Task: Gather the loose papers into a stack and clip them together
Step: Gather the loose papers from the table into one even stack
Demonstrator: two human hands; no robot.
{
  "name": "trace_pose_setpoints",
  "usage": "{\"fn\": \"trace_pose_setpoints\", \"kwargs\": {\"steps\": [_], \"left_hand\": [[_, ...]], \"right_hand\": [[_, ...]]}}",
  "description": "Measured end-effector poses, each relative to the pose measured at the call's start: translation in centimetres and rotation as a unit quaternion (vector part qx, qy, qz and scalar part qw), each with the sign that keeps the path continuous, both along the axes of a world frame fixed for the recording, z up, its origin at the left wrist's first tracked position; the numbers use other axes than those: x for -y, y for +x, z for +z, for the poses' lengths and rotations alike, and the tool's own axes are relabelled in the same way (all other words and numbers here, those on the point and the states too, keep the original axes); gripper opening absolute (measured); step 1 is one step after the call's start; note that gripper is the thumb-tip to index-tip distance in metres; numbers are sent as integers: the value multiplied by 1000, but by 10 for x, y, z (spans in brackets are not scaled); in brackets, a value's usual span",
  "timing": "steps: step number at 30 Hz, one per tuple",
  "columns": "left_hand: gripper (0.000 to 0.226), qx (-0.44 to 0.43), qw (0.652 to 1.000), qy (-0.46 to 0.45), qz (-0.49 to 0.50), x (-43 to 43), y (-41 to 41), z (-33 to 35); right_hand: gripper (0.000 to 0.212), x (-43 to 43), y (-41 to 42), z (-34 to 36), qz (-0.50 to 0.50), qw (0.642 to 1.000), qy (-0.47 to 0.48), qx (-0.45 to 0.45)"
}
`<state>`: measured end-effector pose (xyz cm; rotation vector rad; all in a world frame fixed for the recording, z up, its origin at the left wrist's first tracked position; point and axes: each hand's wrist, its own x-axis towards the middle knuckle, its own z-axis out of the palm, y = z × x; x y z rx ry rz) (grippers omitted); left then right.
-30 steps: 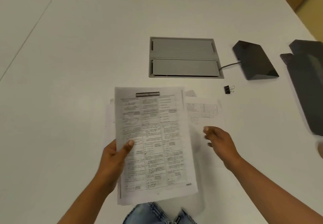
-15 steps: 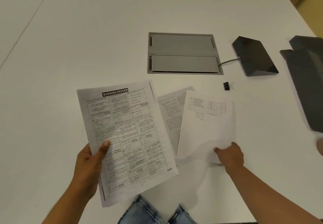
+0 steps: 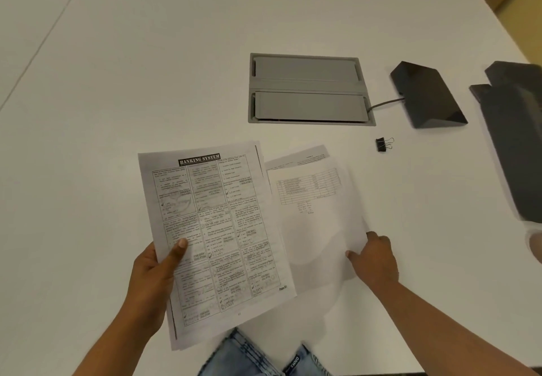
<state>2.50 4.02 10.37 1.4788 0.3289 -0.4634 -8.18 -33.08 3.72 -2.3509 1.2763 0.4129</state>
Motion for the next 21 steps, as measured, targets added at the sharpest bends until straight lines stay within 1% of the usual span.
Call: {"fn": "trace_pose_setpoints", "kwargs": {"steps": [3,6,7,8,10,11,12,13,15,16,17,19,21], "left_hand": [[21,-5,1000,2,5,-1,-1,-1],[21,-7,1000,5,10,-2,-2,-3],[20,-7,1000,4,12,-2,-2,-3],[20,-6,1000,4,14,-2,-2,-3],[20,-4,1000,12,16,-3,-2,-3],[20,-4,1000,16,17,-4,-3,-4],[21,-3,1000,18,19,-5,-3,-4],[22,-4,1000,21,20,-6,-3,-4],[24,-6,999,24,22,-7,-3,-5],[24,-6,999,24,24,-8,-3,-5],[24,-6,999,24,25,-7,-3,-5],[24,-5,999,26,26,-6,-3,-5],[23,-5,999,29,25,-5,-3,-6]], "right_hand": [[72,2,6,2,-39,999,29,8],[68,4,11,7,-22,1000,21,-4],[61,4,13,8,-10,1000,10,-4],[47,4,15,9,1,1000,-4,7],[12,6,19,11,8,999,-22,48],[8,7,21,12,2,998,-23,66],[11,8,24,11,-5,997,-21,75],[25,9,26,10,-6,997,-22,73],[64,8,30,7,13,999,-33,8],[78,7,31,7,25,998,-41,-28],[87,5,32,7,34,997,-47,-52],[91,5,33,6,38,996,-45,-66],[93,9,36,6,6,998,-4,-55]]}}
